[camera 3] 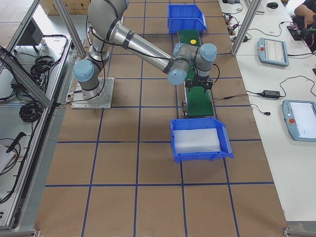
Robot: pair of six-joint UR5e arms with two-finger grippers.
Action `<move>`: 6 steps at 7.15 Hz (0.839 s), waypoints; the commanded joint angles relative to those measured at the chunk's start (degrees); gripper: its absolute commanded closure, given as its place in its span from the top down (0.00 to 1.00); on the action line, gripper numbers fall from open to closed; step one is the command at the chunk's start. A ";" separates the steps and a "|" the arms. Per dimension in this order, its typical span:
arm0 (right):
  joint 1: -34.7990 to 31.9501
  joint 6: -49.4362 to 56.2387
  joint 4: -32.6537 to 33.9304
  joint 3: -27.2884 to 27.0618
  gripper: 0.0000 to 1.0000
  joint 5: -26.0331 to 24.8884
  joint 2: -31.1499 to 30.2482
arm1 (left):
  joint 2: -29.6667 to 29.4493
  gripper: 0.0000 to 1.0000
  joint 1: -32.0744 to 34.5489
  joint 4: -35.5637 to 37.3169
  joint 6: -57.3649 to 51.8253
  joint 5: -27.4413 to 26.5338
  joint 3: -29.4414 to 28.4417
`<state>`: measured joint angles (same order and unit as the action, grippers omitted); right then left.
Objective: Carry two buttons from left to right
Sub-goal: 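Hold the right gripper above the belt end while buttons ride toward it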
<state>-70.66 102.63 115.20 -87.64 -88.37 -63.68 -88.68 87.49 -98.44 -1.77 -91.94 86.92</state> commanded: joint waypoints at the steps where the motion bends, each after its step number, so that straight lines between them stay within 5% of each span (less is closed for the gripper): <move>1: -0.09 0.91 1.51 -0.25 1.00 0.04 -0.48 | 0.00 1.00 -0.04 0.61 0.01 0.09 0.00; 6: 0.00 0.82 2.22 -3.23 1.00 3.29 -2.66 | 0.00 1.00 -0.13 0.53 -0.52 -0.08 0.00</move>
<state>-70.70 103.57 117.47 -89.68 -85.52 -64.87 -88.68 87.42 -97.90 -2.13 -91.96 86.96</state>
